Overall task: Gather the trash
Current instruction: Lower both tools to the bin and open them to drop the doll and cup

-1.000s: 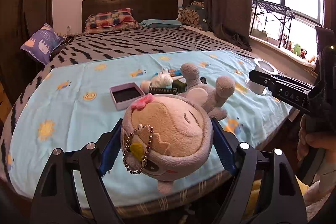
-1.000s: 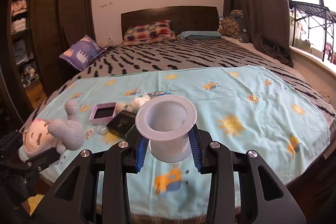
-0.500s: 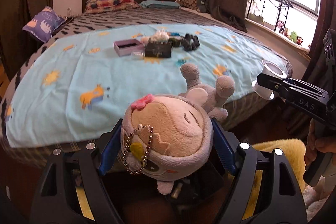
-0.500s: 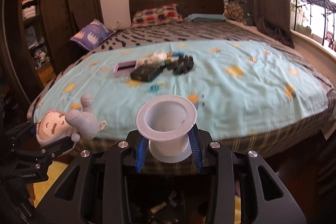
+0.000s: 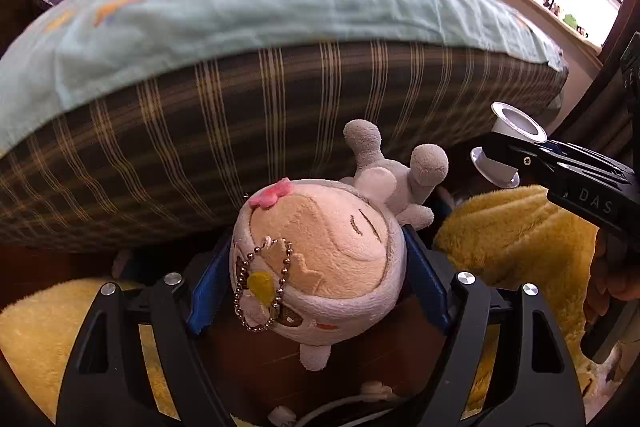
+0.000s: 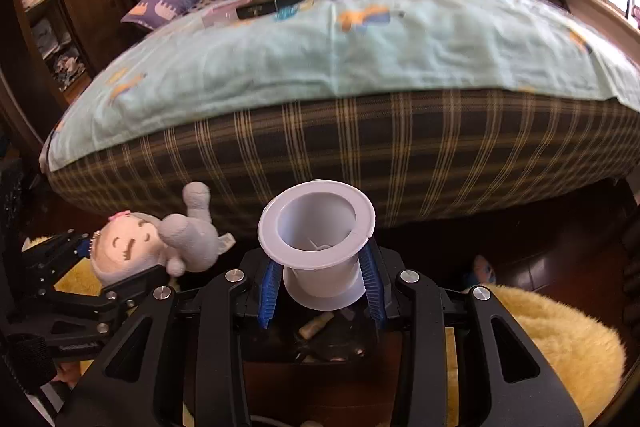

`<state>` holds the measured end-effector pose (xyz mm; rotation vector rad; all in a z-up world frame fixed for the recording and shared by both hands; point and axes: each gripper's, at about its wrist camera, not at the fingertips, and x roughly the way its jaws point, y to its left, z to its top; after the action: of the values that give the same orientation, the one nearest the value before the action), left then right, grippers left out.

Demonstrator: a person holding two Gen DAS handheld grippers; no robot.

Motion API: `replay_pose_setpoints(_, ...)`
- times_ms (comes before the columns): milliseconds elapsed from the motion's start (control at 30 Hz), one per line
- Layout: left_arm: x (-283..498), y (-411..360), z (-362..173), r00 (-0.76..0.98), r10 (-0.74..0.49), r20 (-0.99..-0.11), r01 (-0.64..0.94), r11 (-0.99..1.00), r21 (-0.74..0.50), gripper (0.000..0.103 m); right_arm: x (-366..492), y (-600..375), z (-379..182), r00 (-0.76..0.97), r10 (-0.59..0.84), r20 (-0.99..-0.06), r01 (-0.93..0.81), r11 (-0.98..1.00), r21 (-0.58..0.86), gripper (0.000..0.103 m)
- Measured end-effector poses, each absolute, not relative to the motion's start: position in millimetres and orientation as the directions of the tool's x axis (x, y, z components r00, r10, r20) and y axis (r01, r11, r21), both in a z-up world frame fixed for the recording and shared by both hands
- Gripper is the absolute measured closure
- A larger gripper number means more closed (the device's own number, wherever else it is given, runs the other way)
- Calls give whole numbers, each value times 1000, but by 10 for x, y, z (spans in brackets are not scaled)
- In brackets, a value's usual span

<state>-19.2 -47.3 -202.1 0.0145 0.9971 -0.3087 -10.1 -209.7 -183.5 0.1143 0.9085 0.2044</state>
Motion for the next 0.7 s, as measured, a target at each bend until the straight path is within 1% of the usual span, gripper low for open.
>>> replay_pose_setpoints(333, -92, -675, -2409, 406, -230, -884, 290, 950, -114, 27, -25, -2062, -2307, 477, 266, -838, -126, 964, 234, 66)
replay_pose_setpoints(700, 66, -675, -2599, 353, -230, -907, 290, 949, -128, 26, 62, -2007, -2455, 441, 254, -861, -121, 967, 223, 64)
